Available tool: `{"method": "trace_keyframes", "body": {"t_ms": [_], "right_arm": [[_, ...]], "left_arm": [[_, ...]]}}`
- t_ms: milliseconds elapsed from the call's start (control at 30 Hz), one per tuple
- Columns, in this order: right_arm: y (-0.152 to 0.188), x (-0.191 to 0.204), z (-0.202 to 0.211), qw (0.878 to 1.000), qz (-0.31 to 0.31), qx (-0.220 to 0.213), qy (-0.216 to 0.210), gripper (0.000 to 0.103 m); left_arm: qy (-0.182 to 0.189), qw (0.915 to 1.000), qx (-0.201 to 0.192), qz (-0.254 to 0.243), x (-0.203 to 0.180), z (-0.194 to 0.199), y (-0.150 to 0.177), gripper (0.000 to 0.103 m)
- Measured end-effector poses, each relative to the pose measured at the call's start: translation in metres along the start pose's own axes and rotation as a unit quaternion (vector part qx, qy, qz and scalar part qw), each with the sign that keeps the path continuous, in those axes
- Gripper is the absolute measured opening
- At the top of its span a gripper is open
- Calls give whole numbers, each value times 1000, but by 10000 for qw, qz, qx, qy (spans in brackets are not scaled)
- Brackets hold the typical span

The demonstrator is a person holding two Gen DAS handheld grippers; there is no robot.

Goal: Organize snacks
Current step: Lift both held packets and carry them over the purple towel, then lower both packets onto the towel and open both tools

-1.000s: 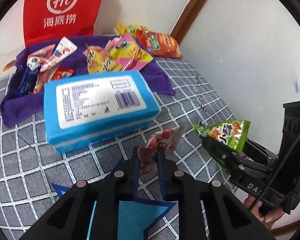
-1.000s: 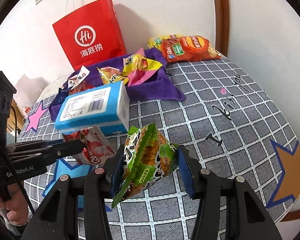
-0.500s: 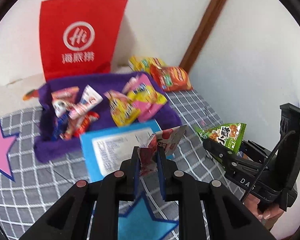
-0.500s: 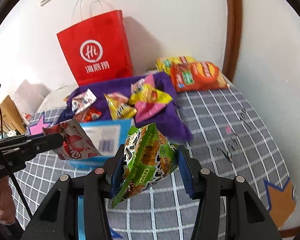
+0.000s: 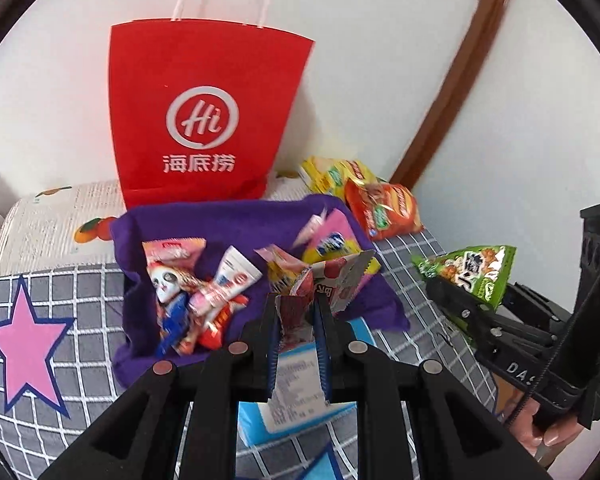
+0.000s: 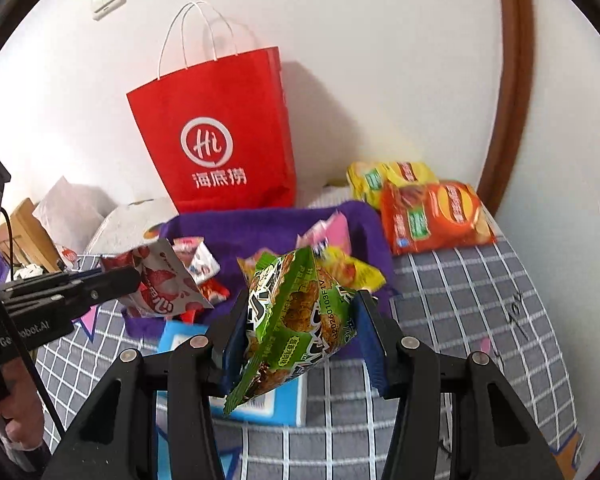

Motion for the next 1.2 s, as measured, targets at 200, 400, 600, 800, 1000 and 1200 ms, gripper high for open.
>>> {"method": "trace_keyframes", "body": {"t_ms": [200, 400, 600, 800, 1000, 1200], "right_arm": [[-31, 10, -20, 9995, -55, 123, -285, 50], [-57, 19, -43, 9986, -203, 163, -466, 50], [-66, 26, -77, 9975, -190, 316, -605, 50], [-59, 21, -119, 9950, -171, 798, -573, 50], [-49, 1, -145, 9916, -256, 1192, -426, 50], [-43, -2, -156, 9889, -295, 1369, -495, 50]], "left_arm": [[-203, 9994, 1, 272, 27, -12, -16, 15], [-455, 9976, -68, 516, 49, -24, -35, 15], [-607, 9963, -45, 610, 65, -44, -42, 15], [-582, 9956, 113, 722, 79, -58, -37, 15], [-502, 9940, 320, 917, 90, -76, -32, 15], [-442, 9935, 375, 982, 93, -80, -30, 15]]}}
Point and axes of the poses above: each gripper's, at about its wrist camera, not at the fingertips, and z roughly against the way its jaws point, x to its left, y to its underside, the point moved 3 cm from there along -z, roughly the way its jaws point, and after that the axes turned 8 degrees about -z, right-handed, at the moved point
